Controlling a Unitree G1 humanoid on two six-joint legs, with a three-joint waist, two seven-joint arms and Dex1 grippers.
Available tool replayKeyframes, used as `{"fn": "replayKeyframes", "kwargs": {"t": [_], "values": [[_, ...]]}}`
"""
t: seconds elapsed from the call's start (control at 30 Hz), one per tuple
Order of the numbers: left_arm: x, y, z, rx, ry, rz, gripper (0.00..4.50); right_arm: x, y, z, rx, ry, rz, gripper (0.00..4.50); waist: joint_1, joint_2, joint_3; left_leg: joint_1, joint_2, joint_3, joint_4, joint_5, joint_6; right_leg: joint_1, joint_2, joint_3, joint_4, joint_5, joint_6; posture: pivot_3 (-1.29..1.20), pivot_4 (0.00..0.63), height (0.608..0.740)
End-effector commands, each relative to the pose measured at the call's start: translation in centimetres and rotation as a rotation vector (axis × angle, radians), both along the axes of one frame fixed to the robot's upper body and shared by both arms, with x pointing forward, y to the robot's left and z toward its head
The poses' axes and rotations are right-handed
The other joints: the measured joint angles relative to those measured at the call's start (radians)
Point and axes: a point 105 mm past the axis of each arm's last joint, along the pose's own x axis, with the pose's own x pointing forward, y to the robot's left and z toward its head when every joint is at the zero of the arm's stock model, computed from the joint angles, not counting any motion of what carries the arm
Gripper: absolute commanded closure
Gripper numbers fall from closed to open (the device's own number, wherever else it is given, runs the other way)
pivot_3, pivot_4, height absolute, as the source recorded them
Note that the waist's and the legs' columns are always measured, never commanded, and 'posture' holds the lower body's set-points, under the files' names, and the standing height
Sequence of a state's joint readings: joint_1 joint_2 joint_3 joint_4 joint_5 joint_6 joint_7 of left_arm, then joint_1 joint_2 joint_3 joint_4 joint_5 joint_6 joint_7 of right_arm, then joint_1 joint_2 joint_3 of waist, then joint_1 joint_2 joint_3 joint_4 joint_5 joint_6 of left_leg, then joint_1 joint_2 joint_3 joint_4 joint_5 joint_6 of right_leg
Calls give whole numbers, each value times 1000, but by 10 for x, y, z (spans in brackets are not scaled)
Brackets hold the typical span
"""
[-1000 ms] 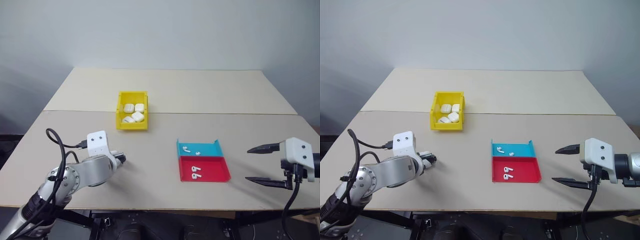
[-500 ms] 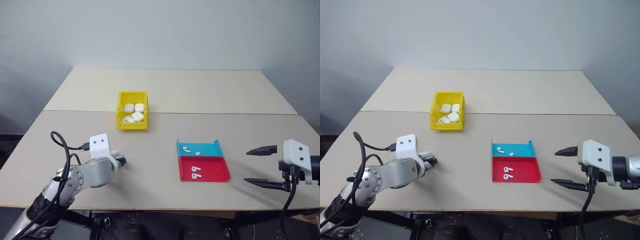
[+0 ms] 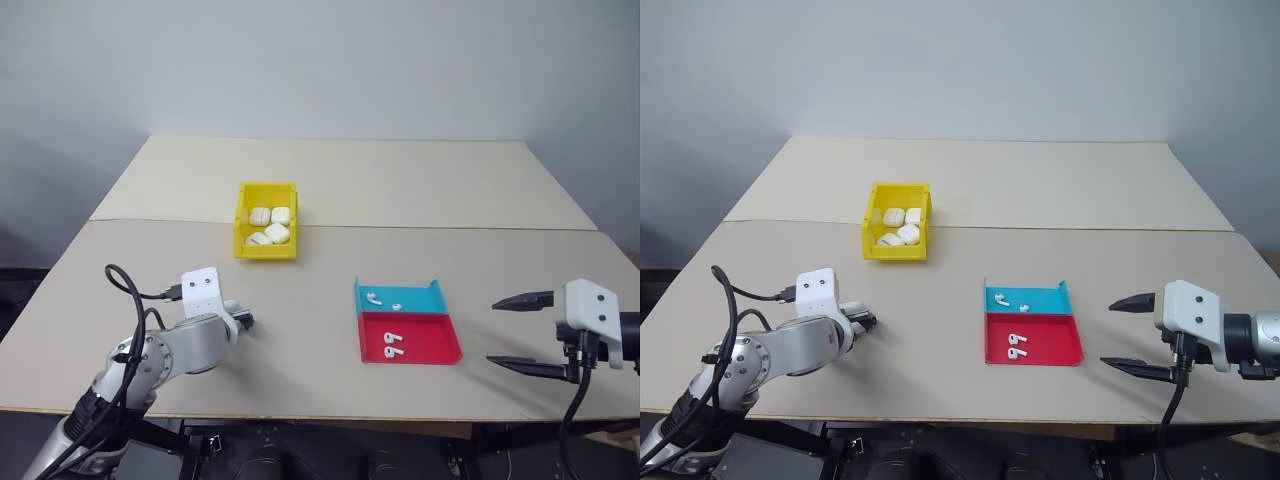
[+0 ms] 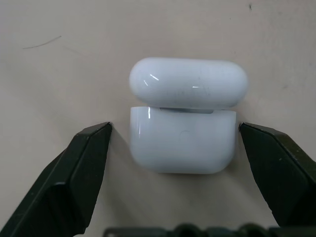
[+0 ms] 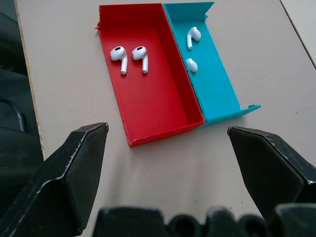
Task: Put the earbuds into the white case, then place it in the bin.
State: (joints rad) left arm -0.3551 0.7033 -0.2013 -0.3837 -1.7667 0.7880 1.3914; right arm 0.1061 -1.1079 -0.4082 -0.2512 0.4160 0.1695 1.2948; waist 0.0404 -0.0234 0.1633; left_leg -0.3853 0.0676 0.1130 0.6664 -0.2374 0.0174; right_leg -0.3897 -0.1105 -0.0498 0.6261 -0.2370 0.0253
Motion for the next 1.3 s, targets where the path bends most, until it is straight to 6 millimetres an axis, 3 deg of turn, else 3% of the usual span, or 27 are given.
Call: {"fn": "replayKeyframes", "kwargs": {"t": [0.03, 0.2, 0.37, 0.73, 0.8, 0.93, 1.03, 1.2, 1.23, 1.3], "values": [[2, -1, 3, -13, -17, -9, 0, -1, 0, 9, 3, -41, 2, 15, 0, 0, 0, 0, 0, 0, 0, 0, 0, 0, 0, 0, 0, 0, 0, 0, 150, 740], [3, 2, 2, -5, -18, 7, 0, 1, 1, 8, 5, -43, 0, 15, 2, 0, 0, 0, 0, 0, 0, 0, 0, 0, 0, 0, 0, 0, 0, 0, 150, 740], [5, 5, 3, 23, -33, 14, 1200, 1, 0, 8, 6, -43, -2, 0, 1, 0, 0, 0, 0, 0, 0, 0, 0, 0, 0, 0, 0, 0, -1, 0, 150, 740], [4, 3, 8, 23, -47, -1, 1200, 1, 0, 7, 7, -41, -2, 0, 2, 0, 0, -2, 0, 0, 0, 0, 0, -1, 0, 0, -1, 0, 0, 0, 150, 740], [5, 4, 10, 30, -56, -3, 1640, 1, 0, 7, 7, -41, -1, 0, 1, 0, 0, -2, 0, 0, 0, 0, 0, -1, 0, 0, -1, 0, 0, 0, 150, 740], [5, 4, 24, 55, -96, -38, 1658, 1, 0, 8, 8, -43, 0, 0, 0, 0, 0, -2, 0, 0, 0, 0, 0, -2, 0, 0, -1, 0, 0, 0, 150, 740], [8, -1, 49, 55, -181, -123, 1658, 1, 0, 9, 6, -47, 2, 0, 0, -1, 1, -4, 0, 0, 0, 0, 0, -3, 0, 0, -1, 0, 0, 0, 150, 740], [1, -49, 116, 36, -627, -592, 1658, 5, 15, 26, 10, -93, 56, 0, -1, -1, 0, -5, -1, 1, 0, 0, 0, -5, 0, -1, -2, 0, 1, 0, 150, 740], [-2, -56, 124, 102, -758, -685, 1658, 6, 19, 29, -4, -81, 66, 0, -3, -1, 0, -6, -1, 3, 0, 0, 0, -6, 0, -1, -2, 0, 1, 0, 150, 740], [-12, -68, 117, 155, -831, -888, 1658, 8, 26, 33, -57, -52, 71, 0, -12, 0, 0, -7, -1, 5, -1, 0, -1, -8, 0, 0, -2, 0, 1, 0, 150, 740]]}}
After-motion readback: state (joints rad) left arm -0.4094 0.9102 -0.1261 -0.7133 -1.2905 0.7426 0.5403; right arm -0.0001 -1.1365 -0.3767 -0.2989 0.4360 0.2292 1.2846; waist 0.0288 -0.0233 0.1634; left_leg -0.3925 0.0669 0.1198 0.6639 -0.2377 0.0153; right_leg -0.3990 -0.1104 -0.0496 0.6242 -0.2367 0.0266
